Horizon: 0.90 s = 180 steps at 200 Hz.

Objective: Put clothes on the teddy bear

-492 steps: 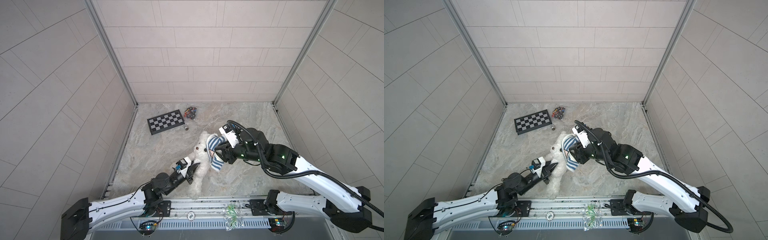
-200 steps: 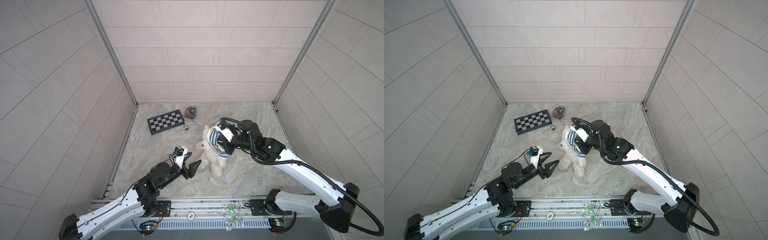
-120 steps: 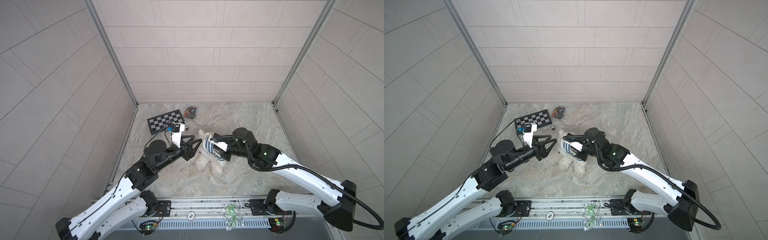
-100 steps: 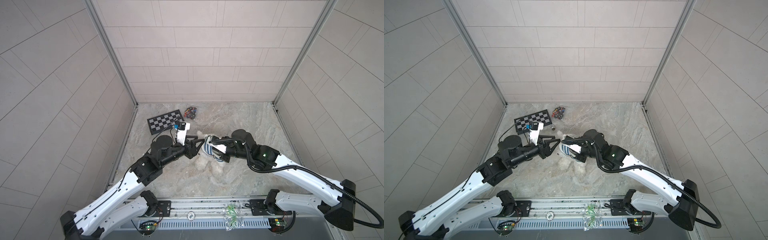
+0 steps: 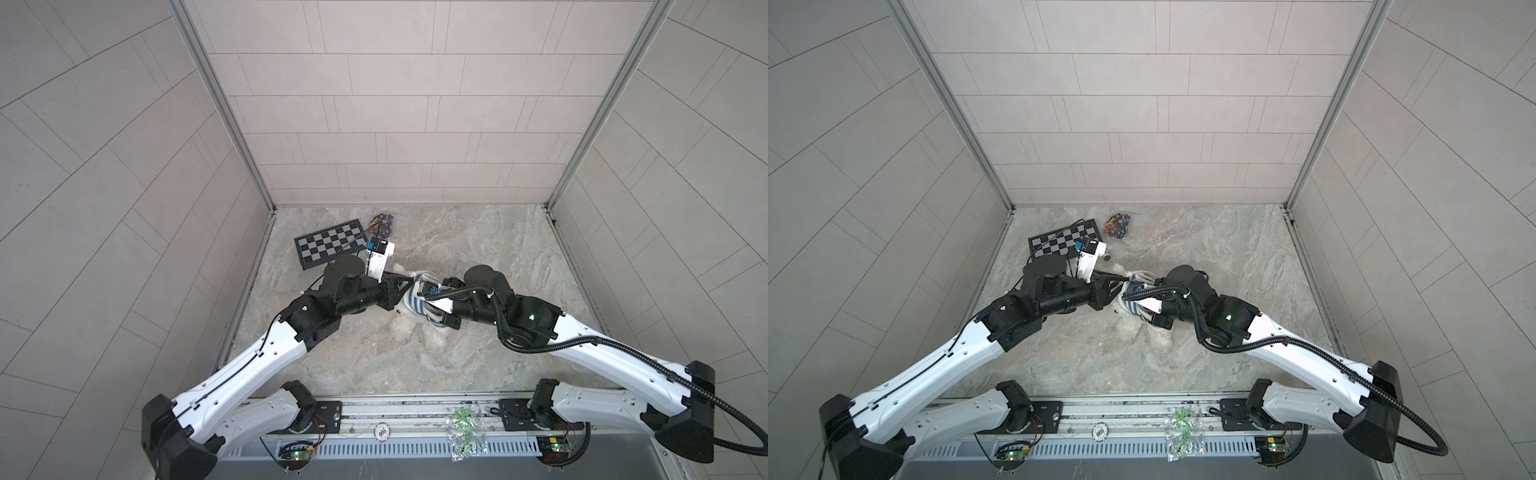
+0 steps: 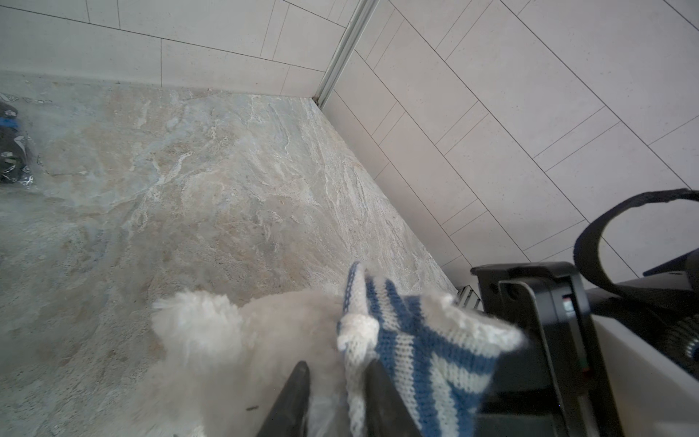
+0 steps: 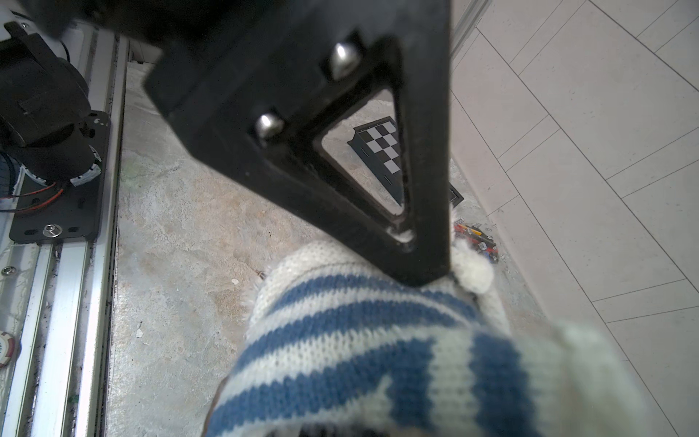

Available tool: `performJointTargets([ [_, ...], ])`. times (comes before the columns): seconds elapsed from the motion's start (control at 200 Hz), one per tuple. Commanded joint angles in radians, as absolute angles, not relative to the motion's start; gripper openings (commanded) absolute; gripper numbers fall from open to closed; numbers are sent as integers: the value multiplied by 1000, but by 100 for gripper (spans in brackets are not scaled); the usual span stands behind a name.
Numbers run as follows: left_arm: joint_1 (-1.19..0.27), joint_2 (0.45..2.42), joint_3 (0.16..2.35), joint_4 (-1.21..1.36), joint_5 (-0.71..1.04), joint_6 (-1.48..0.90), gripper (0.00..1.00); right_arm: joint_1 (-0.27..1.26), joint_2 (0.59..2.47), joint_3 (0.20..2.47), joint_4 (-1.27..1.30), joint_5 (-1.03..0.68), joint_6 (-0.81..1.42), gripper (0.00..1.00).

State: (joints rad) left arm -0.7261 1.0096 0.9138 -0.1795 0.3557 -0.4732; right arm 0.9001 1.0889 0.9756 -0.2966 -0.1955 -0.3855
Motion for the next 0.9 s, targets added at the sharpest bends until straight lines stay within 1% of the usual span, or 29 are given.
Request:
performJointTargets([
  [0.0, -741, 1017, 954, -183, 391, -452, 28, 917, 1086, 989, -288, -184, -426, 0],
  [0.06, -745, 1019, 957, -190, 391, -445, 23, 922, 1088, 992, -293, -176, -429, 0],
  [0.2, -745, 1004, 957, -201, 377, -439, 10, 932, 1090, 996, -305, -152, -434, 0],
  [0.26, -733, 990, 949, -192, 375, -446, 6, 934, 1085, 991, -304, -145, -434, 0],
  [0.315, -714, 975, 931, -169, 391, -460, 0, 933, 1077, 983, -290, -135, -432, 0],
  [0.506, -641, 927, 868, -147, 410, -482, 0, 934, 1049, 950, -247, -111, -424, 0],
  [0.696, -509, 867, 769, -100, 433, -546, 0, 933, 1031, 936, -236, -103, -416, 0],
  [0.716, -472, 860, 758, -97, 435, -550, 0, 934, 1027, 934, -235, -101, -415, 0],
  [0.896, -384, 815, 664, -68, 442, -575, 0, 933, 999, 914, -209, -79, -404, 0],
])
